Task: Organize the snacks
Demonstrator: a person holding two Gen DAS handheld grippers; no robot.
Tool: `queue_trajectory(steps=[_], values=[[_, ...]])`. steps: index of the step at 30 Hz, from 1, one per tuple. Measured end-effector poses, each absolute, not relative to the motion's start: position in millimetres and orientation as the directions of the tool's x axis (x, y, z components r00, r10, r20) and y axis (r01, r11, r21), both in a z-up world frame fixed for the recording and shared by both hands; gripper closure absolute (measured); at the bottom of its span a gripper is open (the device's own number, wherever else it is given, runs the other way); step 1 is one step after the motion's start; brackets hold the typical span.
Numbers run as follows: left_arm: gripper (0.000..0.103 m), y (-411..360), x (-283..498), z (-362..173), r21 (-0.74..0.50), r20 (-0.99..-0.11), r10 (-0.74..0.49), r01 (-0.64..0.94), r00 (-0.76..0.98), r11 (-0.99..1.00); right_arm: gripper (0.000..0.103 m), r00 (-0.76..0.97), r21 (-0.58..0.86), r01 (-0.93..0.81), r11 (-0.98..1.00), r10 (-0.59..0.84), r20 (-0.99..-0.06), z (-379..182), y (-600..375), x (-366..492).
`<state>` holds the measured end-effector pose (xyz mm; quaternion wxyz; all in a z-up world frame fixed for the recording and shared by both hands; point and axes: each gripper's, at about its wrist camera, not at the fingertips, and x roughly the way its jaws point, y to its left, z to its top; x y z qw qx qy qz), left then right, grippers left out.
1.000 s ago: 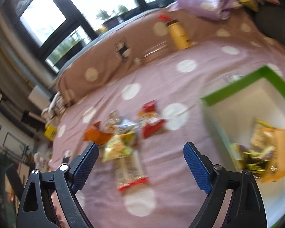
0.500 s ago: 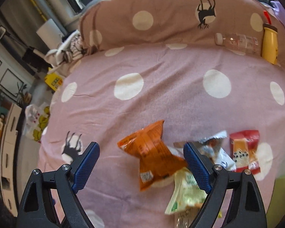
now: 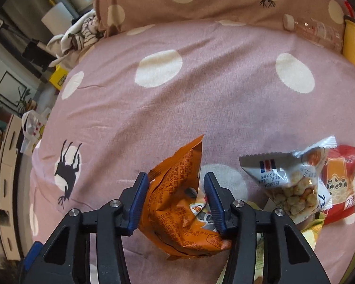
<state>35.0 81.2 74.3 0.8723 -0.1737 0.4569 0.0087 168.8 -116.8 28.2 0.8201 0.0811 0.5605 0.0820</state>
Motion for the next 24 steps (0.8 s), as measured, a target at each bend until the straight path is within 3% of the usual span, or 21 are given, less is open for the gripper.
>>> queue_trajectory(steps=[3, 15, 24], values=[[0.005, 81, 35, 74, -0.293, -0.802, -0.145, -0.171, 0.579, 0.941, 0.062, 0.362, 0.280, -0.022, 0.960, 0.269, -0.893, 35, -121, 161], [0.005, 75, 33, 73, -0.266, -0.813, -0.125, -0.172, 0.569, 0.948, 0.063, 0.449, 0.465, 0.004, 0.885, 0.414, -0.792, 85, -141, 82], [0.004, 53, 27, 73, -0.224, -0.816, -0.116, -0.124, 0.566, 0.967, 0.063, 0.453, 0.443, 0.154, 0.883, 0.336, -0.826, 67, -180, 12]])
